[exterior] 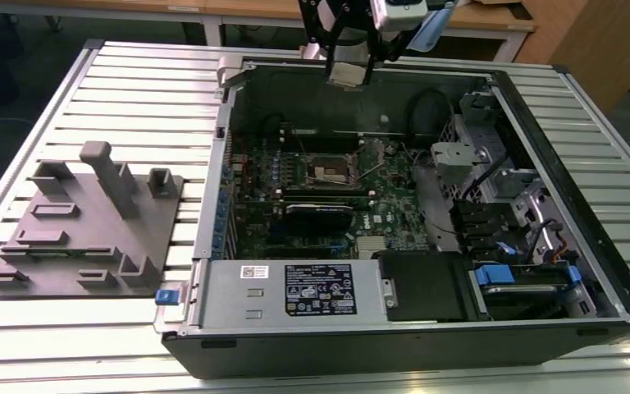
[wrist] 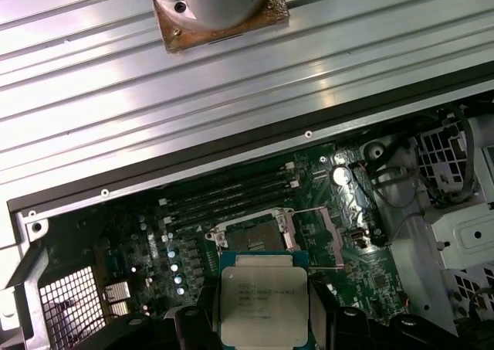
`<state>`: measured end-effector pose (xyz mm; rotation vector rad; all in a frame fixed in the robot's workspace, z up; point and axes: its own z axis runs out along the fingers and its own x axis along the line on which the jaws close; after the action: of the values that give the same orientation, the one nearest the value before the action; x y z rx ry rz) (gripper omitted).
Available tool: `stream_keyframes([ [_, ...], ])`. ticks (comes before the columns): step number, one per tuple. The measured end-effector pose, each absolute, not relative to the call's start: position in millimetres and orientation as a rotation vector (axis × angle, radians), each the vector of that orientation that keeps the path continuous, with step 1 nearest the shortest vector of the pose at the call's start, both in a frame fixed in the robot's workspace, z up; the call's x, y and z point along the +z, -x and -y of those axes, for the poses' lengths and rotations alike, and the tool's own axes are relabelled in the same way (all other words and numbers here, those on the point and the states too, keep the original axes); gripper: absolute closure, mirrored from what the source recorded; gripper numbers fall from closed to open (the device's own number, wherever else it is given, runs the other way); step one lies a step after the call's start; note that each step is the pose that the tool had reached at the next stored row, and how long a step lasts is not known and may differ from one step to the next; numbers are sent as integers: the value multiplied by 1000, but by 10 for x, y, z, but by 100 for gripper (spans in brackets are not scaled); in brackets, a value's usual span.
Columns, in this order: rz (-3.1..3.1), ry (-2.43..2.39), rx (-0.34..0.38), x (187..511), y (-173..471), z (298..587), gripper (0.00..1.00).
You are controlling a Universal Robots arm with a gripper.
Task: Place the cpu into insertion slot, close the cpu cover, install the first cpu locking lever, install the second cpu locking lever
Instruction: 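Place the cpu into insertion slot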
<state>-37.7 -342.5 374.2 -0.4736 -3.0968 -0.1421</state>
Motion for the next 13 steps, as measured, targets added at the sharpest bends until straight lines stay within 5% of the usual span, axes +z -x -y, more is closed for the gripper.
stream_keyframes([
  [13,3093,505,-142,3741,377,3425,46],
])
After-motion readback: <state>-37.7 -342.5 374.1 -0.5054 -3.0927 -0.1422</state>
